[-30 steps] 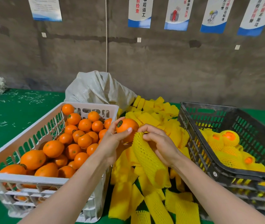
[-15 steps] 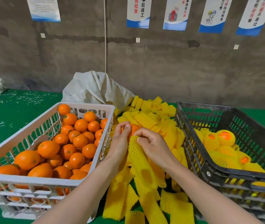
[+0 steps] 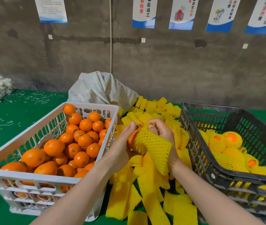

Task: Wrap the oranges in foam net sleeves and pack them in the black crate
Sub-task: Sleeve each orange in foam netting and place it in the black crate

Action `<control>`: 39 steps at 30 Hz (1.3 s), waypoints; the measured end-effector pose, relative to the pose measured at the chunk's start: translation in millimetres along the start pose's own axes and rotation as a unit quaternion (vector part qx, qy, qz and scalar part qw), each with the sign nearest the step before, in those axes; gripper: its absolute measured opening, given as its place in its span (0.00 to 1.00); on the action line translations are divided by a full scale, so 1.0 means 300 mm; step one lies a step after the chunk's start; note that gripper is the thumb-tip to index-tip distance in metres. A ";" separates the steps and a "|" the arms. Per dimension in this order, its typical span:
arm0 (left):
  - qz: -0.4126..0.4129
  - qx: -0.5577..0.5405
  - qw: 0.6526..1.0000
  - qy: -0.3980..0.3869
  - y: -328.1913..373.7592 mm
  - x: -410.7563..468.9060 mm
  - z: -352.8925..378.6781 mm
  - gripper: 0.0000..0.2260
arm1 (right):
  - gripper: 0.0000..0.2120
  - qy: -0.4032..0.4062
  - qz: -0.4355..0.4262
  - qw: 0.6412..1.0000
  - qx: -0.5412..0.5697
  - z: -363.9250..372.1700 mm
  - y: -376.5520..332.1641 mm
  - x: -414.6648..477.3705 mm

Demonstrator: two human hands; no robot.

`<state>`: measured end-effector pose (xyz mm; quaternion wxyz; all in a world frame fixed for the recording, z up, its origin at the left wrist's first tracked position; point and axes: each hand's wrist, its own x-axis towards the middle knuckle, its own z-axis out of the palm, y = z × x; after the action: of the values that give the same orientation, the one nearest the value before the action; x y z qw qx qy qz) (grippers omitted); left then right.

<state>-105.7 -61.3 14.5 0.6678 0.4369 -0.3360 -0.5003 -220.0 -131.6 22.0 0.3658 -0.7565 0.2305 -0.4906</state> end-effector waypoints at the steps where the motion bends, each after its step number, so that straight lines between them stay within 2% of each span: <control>1: -0.002 0.009 0.999 -0.035 0.002 -0.001 -0.009 0.36 | 0.09 0.004 0.004 1.000 0.009 0.000 0.001 0.002; 3: 0.002 0.020 0.996 -0.082 0.005 -0.005 -0.027 0.44 | 0.08 0.002 0.004 1.000 0.027 0.002 -0.003 0.000; 5: 0.020 0.044 0.996 -0.080 0.010 -0.011 -0.029 0.39 | 0.07 -0.008 0.001 0.999 0.041 -0.004 -0.009 0.002; 7: 0.052 0.101 0.993 -0.045 0.011 -0.010 -0.027 0.34 | 0.08 -0.025 0.023 0.997 0.066 -0.017 -0.019 0.012; 10: 0.087 0.184 0.979 -0.015 0.017 -0.007 -0.023 0.33 | 0.18 -0.072 0.096 0.983 0.135 -0.034 -0.031 0.021; 12: 0.076 0.196 0.977 -0.014 0.024 -0.002 -0.024 0.35 | 0.16 -0.113 0.089 0.983 0.114 -0.042 -0.033 0.024; 15: 0.027 0.174 0.984 -0.020 0.029 0.001 -0.023 0.35 | 0.06 -0.138 0.030 0.988 0.055 -0.055 -0.023 0.042; 18: -0.010 0.104 0.992 -0.071 0.026 0.000 -0.035 0.31 | 0.07 -0.074 0.026 0.992 0.095 -0.057 -0.005 0.038; 20: 0.000 0.044 0.995 -0.087 0.013 0.003 -0.040 0.34 | 0.10 -0.011 0.026 0.993 0.110 -0.041 0.006 0.012; 22: 0.014 -0.025 0.996 -0.087 -0.006 0.006 -0.022 0.35 | 0.09 0.044 0.006 0.994 0.097 -0.014 0.005 -0.015; 24: 0.029 -0.082 0.994 -0.059 -0.032 0.007 0.019 0.30 | 0.07 0.109 -0.005 0.991 0.072 0.013 -0.006 -0.028; 26: 0.068 -0.060 0.996 0.019 -0.052 0.016 0.060 0.31 | 0.07 0.152 -0.011 0.988 0.020 0.037 -0.018 -0.029; 28: 0.129 0.021 0.987 0.095 -0.056 0.023 0.085 0.31 | 0.08 0.157 -0.013 0.988 -0.010 0.054 -0.022 -0.033; 30: 0.160 0.055 0.978 0.120 -0.046 0.024 0.091 0.29 | 0.08 0.153 -0.048 0.986 -0.033 0.055 -0.017 -0.031; 34: 0.128 0.024 0.986 0.099 -0.043 0.030 0.063 0.28 | 0.08 0.147 -0.111 0.981 -0.053 0.022 -0.022 -0.005; 39: 0.092 -0.023 0.994 0.049 -0.045 0.036 0.034 0.30 | 0.09 0.105 -0.057 0.993 -0.007 -0.010 -0.039 0.057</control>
<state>-117.0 -75.7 6.2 0.7363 0.4128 -0.3305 -0.4221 -215.7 -137.2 41.8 0.3053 -0.7153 0.2277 -0.5859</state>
